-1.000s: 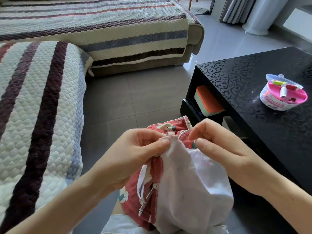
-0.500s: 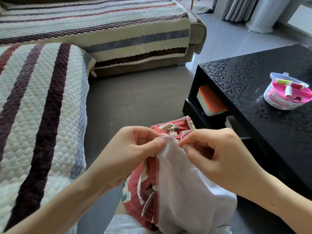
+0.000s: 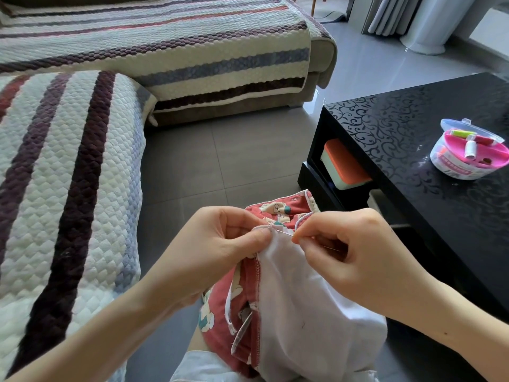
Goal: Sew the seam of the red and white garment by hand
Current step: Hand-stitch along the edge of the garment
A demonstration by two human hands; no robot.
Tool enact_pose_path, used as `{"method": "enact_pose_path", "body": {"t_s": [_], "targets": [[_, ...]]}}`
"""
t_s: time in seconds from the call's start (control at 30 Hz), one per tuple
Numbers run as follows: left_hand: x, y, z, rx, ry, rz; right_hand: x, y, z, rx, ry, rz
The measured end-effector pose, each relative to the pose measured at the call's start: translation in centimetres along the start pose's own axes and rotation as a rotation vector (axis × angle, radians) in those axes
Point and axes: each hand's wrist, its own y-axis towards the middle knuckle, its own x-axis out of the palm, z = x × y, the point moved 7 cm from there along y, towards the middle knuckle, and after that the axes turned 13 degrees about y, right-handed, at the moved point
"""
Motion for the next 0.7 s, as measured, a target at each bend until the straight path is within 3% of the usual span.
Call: {"method": "enact_pose_path", "body": {"t_s": [0.1,0.3,0.47,0.7], "targets": [[-0.2,0.0,0.1,0.044,0.095,0.010,0.1,0.2,-0.3,-0.010,-0.048,-0.025],[0.2,-0.6,2.0,0.302,0.528,0.145,0.9,0.6,-0.6,-0.023,-0.203,-0.077],[0.8,-0.8,2.2,0.336,0.528,0.109,1.1,0.4,-0.7,-0.029,-0.178,-0.091],[0.2,-0.2,1.0,0.127,0.344,0.065,-0.2,-0.2,0.3,0.067,0.075,-0.038]]}}
